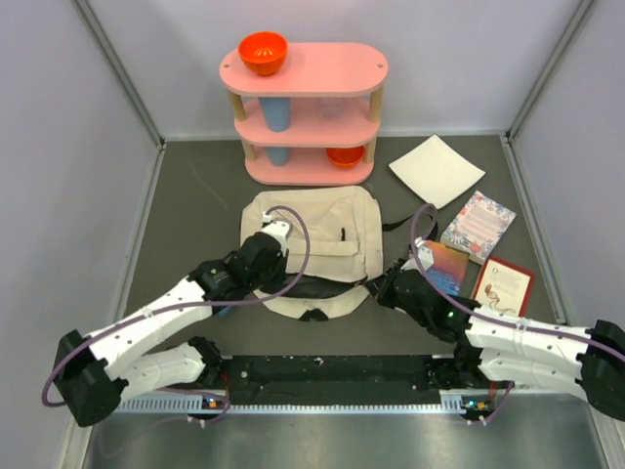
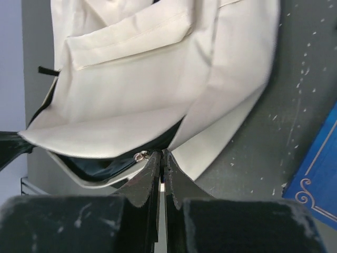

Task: Pack the student bag
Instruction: Unzip the student bag at the center of the board.

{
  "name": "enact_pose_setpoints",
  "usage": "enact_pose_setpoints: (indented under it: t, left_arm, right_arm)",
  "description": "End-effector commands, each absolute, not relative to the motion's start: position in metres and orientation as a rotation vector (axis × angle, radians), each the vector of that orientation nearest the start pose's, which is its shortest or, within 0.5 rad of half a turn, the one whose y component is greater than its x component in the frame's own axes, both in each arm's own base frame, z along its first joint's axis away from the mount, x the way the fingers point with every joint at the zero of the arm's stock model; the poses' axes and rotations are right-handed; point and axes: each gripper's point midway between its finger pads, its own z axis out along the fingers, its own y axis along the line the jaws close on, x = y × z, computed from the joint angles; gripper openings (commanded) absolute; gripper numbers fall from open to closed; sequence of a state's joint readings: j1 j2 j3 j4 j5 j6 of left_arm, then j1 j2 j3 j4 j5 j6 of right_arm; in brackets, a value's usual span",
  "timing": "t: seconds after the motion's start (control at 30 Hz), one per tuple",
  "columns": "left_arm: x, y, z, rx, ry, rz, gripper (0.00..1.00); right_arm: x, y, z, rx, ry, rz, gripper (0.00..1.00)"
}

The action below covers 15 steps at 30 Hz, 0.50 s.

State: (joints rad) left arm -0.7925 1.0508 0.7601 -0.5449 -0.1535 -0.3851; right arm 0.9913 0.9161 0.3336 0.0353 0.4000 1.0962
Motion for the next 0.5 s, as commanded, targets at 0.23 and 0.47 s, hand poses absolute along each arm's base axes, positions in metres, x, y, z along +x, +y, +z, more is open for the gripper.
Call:
enact_pose_setpoints:
  t: [0.23,0.47]
  left_arm:
    - [0.206,-0.162,0.144,0.212,2.236,-0.372,0.0]
    - [0.204,-0.2,0.182,0.394,2.116,-0.591,0.79]
  right_arm:
    - [0.235,0.209,0.11,0.37,2.081,0.736,0.0]
    - [0.232,0.234,0.116,0.207,2.112,0.818,0.0]
